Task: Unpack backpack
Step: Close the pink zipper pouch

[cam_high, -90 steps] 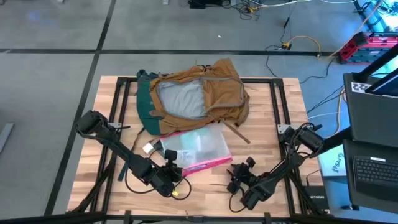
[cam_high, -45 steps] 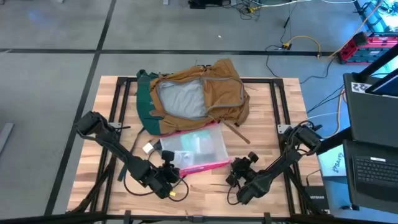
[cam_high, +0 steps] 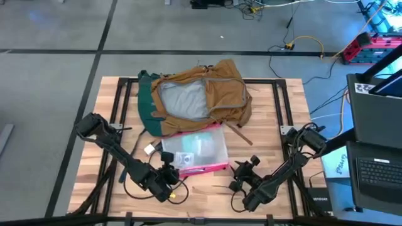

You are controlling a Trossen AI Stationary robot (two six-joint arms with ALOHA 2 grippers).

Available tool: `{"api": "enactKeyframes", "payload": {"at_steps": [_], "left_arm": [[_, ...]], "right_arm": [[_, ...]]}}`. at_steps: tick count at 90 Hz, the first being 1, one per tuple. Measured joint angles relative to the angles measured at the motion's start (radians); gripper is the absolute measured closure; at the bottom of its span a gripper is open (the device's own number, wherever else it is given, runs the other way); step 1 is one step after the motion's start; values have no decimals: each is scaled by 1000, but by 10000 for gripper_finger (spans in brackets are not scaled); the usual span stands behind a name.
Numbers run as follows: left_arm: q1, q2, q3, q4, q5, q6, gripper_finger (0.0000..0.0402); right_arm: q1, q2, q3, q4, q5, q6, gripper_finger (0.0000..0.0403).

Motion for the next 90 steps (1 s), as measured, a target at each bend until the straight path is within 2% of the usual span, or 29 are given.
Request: {"api": "enactKeyframes", "payload": {"at_steps": [30, 57, 90], "left_arm": [[2, 0, 0, 7, -13, -1, 402], [2, 0, 0, 7, -14, -1, 402], [2, 0, 0, 7, -25, 7, 402]], "right_arm": [[4, -1, -7, 132, -13, -82, 267], [-13, -1, -7, 138, 46, -37, 267], [-38, -1, -8, 144, 44, -70, 268]]}}
